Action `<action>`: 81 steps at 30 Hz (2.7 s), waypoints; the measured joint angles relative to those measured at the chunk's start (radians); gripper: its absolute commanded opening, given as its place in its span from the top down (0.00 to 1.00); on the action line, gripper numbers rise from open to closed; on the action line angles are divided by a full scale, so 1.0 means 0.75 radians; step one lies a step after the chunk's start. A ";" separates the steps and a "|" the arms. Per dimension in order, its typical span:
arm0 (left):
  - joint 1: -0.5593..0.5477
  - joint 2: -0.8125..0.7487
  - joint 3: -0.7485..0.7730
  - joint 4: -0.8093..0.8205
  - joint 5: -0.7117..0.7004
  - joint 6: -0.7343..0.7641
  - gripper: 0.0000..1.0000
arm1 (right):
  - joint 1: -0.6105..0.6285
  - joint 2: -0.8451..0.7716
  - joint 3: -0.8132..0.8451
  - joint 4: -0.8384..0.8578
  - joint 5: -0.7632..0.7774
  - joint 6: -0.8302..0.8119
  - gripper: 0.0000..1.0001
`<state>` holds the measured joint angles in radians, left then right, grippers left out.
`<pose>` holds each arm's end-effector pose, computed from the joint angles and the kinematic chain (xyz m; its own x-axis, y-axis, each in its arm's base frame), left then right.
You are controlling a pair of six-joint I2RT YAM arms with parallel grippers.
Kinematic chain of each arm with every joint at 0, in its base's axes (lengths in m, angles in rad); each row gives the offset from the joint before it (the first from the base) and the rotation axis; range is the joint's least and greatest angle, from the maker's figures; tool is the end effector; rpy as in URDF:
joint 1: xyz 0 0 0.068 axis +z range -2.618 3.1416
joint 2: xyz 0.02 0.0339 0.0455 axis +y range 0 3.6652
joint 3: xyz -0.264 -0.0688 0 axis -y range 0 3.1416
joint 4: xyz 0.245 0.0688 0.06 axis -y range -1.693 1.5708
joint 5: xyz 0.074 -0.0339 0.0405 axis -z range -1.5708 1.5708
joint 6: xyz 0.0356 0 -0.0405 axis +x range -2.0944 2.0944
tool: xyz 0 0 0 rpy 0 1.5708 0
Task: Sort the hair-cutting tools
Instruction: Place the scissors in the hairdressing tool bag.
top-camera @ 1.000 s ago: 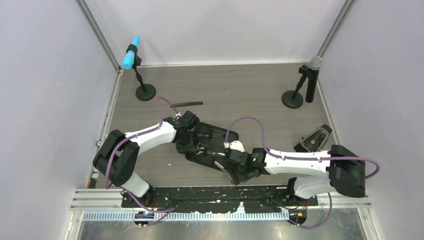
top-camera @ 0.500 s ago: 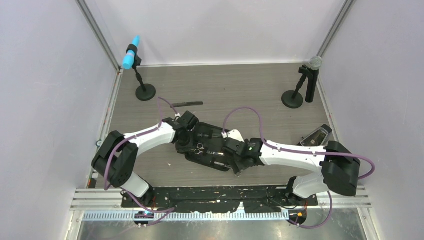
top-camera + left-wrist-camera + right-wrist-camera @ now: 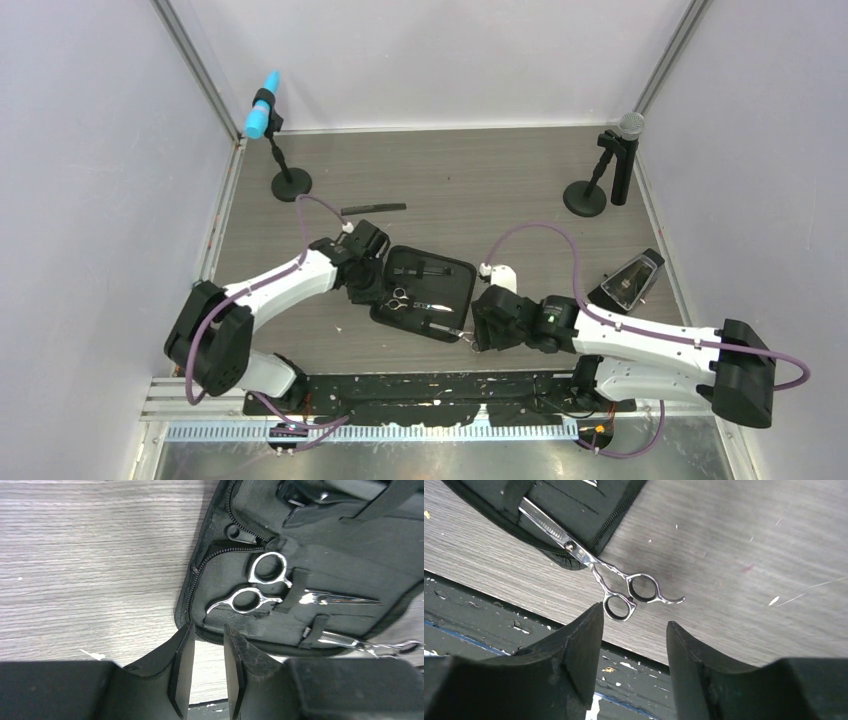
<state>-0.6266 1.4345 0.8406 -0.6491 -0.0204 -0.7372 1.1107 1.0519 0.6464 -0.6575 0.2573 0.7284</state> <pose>0.2078 -0.1495 0.1839 -0.9583 -0.1360 -0.2513 -0.0854 0.9756 -0.2021 0.0928 0.1668 0.2065 -0.8298 -0.2246 -0.5109 -0.3473 0.9244 0.1578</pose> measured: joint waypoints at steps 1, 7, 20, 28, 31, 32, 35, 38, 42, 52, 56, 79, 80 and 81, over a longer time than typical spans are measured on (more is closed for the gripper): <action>0.009 -0.022 0.000 0.003 0.002 -0.002 0.69 | 0.000 -0.022 -0.036 0.021 -0.015 0.028 0.50; 0.096 -0.092 0.004 0.009 0.026 0.002 0.67 | -0.001 -0.045 -0.174 0.111 -0.069 0.190 0.55; 0.150 0.104 0.015 0.044 0.166 0.052 0.67 | -0.020 0.058 -0.180 0.242 -0.093 0.284 0.65; 0.150 0.135 0.015 0.077 0.210 0.052 0.67 | -0.020 0.075 -0.181 0.245 -0.108 0.295 0.69; 0.151 0.146 0.015 0.082 0.221 0.052 0.67 | -0.020 0.117 -0.181 0.254 -0.120 0.295 0.72; 0.153 0.146 0.014 0.083 0.225 0.052 0.68 | -0.020 0.134 -0.181 0.257 -0.126 0.294 0.74; 0.155 0.147 0.009 0.091 0.231 0.052 0.68 | -0.023 0.170 -0.174 0.272 -0.136 0.292 0.78; 0.157 0.150 0.008 0.093 0.235 0.052 0.69 | -0.025 0.186 -0.166 0.278 -0.142 0.286 0.84; 0.154 0.151 0.008 0.094 0.237 0.053 0.70 | -0.026 0.201 -0.144 0.262 -0.140 0.267 0.90; 0.115 0.151 0.008 0.101 0.209 0.051 0.72 | -0.026 0.362 0.114 0.111 -0.117 0.111 0.95; 0.106 0.138 -0.005 0.113 0.200 0.050 0.72 | -0.026 0.424 0.141 0.098 -0.142 0.075 0.95; 0.015 0.110 -0.028 0.152 0.139 -0.005 0.75 | -0.031 0.696 0.330 0.032 -0.251 -0.068 0.95; 0.012 0.108 -0.028 0.152 0.135 -0.009 0.75 | -0.034 0.702 0.333 0.031 -0.256 -0.071 0.95; 0.008 0.106 -0.030 0.153 0.128 -0.013 0.75 | -0.036 0.708 0.337 0.027 -0.259 -0.073 0.95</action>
<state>-0.6209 1.5143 0.8185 -0.5346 0.0753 -0.7467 1.0840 1.5826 0.8989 -0.6369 0.0631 0.6735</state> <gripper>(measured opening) 0.255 0.148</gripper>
